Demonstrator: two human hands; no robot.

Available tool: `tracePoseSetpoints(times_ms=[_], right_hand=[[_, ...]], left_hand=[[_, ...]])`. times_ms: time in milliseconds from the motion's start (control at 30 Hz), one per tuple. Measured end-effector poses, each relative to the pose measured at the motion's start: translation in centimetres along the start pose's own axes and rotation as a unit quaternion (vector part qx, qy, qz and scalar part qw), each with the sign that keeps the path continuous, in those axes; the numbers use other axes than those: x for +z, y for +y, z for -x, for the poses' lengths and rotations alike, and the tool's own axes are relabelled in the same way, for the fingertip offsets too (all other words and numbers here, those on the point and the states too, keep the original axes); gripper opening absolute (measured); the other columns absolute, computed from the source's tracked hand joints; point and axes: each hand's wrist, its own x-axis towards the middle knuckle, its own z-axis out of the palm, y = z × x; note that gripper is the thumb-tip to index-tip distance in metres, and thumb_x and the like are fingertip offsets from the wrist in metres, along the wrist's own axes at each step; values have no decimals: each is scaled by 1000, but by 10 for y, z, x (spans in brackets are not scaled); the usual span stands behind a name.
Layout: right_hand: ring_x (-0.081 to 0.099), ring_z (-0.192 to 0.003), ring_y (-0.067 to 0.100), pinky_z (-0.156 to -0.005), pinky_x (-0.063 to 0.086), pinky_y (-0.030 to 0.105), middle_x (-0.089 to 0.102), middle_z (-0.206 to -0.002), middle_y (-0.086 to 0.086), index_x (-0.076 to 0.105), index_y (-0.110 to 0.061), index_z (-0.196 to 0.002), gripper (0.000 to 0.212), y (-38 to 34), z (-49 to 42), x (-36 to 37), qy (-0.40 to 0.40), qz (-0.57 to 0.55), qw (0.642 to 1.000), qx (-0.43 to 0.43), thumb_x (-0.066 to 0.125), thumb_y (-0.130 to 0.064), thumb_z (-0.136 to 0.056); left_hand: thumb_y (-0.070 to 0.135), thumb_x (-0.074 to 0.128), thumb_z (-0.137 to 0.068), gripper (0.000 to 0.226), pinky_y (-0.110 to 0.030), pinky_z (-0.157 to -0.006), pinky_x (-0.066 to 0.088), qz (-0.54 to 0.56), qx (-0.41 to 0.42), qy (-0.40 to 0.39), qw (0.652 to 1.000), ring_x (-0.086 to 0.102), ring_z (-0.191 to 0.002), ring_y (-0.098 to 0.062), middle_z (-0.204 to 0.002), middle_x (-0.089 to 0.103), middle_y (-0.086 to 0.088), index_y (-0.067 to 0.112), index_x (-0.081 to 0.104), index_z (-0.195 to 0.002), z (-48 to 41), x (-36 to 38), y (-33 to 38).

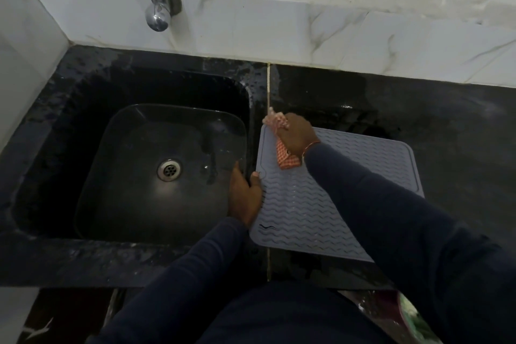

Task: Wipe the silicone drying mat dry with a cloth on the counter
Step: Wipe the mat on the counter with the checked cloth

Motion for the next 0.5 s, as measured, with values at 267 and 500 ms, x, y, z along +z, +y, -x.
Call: tracePoseSetpoints(times_ms=[267, 500], right_hand=[[55, -81, 15, -66, 36, 27, 58, -85, -1, 62, -15, -93, 13, -2, 59, 24, -72, 51, 990, -110, 57, -27, -94], [59, -89, 21, -76, 45, 32, 65, -94, 5, 64, -13, -102, 17, -6, 73, 43, -52, 78, 990, -107, 58, -26, -93]], left_hand=[[27, 52, -95, 69, -46, -111, 34, 58, -27, -8, 998, 43, -131, -27, -147, 42, -10, 23, 14, -152, 1, -4, -3], [38, 56, -91, 59, -43, -107, 40, 83, -11, -29, 996, 51, -124, -20, -139, 52, -1, 30, 32, -144, 3, -6, -3]])
